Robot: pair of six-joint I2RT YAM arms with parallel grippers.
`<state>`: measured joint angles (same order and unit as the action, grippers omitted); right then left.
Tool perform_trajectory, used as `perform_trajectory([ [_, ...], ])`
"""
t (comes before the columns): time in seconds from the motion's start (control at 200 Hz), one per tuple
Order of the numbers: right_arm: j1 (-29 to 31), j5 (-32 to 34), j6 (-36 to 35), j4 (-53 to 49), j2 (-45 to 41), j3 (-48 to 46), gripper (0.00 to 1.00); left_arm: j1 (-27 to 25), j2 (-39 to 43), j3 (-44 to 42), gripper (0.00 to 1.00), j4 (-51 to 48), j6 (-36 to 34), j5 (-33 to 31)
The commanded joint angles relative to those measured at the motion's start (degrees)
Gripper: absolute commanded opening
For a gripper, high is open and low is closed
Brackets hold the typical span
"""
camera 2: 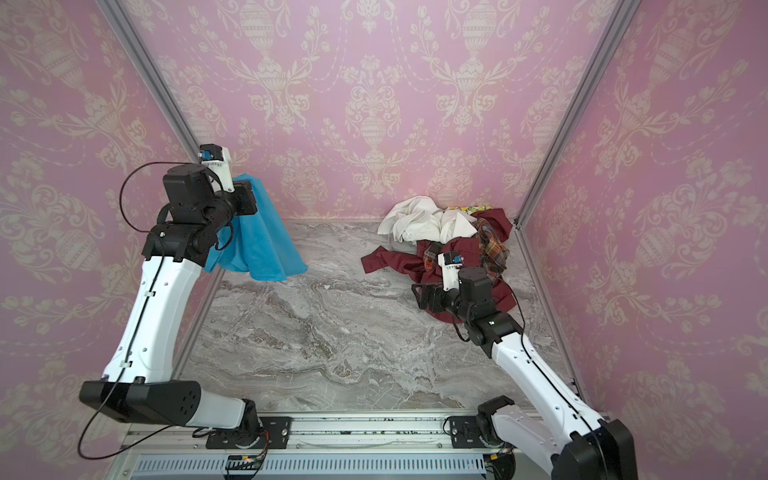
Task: Pick out a specific cloth from the pile
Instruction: 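Carry the turquoise shirt off with the left gripper while the right gripper releases, then lower the turquoise shirt onto the clear table area with the left gripper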
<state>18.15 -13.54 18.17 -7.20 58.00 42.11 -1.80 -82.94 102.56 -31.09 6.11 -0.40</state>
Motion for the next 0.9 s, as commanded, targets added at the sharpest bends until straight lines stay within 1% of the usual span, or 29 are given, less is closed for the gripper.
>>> perform_trajectory([
  [0.0, 0.9, 0.17, 0.43, 2.79, 0.78, 0.08, 0.89, 0.99, -0.43, 1.06, 0.0, -1.66, -4.52, -8.18],
  [0.075, 1.4, 0.61, 0.27, 3.36, 1.16, 0.02, 0.89, 1.09, -1.27, 0.28, 0.0, -0.35, -4.96, -11.88],
  [0.155, 1.58, 0.53, 0.46, 4.28, 1.58, -0.52, 0.89, 1.02, -2.75, -0.89, 0.0, 0.89, -4.86, -14.28],
  [0.45, 1.91, 1.37, 0.51, 5.05, 3.17, -1.41, 0.89, 0.75, -9.83, -8.26, 0.0, 8.47, 0.3, -18.45],
  [0.58, 1.98, 2.1, 0.51, 5.36, 3.76, -1.2, 0.89, 0.11, -13.65, -9.22, 0.0, 10.34, 0.89, -22.2],
  [0.7, 1.97, 2.77, 0.86, 5.68, 4.84, -1.06, 0.88, -0.19, -17.52, -9.61, 0.0, 10.74, 0.97, -23.26],
  [0.891, 1.98, 4.74, 1.03, 4.79, 5.54, -1.04, 0.88, -0.78, -21.87, -13.18, 0.0, 12.61, 2.22, -23.64],
])
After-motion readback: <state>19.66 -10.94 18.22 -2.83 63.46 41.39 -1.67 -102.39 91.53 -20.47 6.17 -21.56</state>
